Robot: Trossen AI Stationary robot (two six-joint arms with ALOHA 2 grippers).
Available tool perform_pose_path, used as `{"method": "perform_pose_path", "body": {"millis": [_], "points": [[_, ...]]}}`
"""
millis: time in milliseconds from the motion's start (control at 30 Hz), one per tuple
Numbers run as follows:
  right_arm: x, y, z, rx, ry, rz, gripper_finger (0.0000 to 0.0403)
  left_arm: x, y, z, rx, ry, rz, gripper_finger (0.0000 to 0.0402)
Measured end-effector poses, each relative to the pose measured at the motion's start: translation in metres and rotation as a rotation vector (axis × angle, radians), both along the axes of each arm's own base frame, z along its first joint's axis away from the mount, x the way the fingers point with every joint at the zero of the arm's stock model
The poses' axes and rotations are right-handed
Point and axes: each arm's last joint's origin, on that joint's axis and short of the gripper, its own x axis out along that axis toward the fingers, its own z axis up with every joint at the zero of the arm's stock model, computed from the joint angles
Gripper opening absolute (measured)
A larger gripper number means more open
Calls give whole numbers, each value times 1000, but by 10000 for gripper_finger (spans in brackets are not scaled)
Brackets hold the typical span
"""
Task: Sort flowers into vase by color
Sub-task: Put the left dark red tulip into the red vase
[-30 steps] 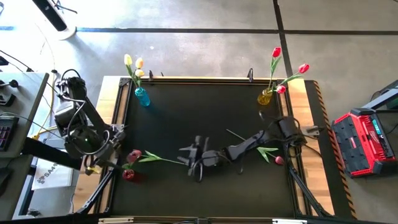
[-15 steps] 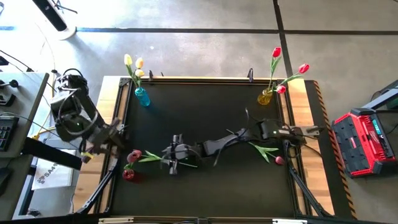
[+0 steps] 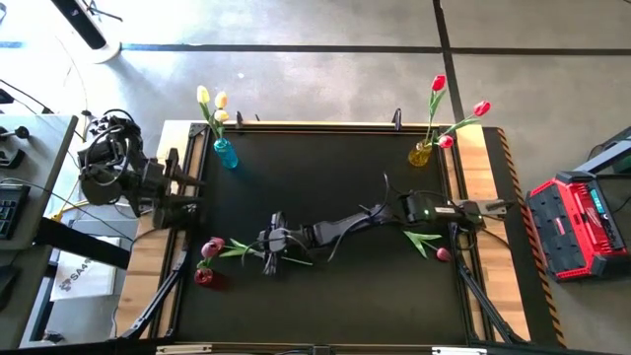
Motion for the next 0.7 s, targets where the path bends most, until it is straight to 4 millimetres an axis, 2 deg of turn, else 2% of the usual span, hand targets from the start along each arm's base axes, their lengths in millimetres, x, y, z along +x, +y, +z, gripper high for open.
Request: {"method": "perform_pose_path", "body": {"millis": [167,333,700], "points": [[1,1,-13,0,3,2,196,0,0,0,0,-3,12,147],[3,0,-25,5,3,1,173,1,-1,0,11,0,8,147],[4,-8,-27,38,21,48,69,1,-1,0,24,-1,6,147]]}}
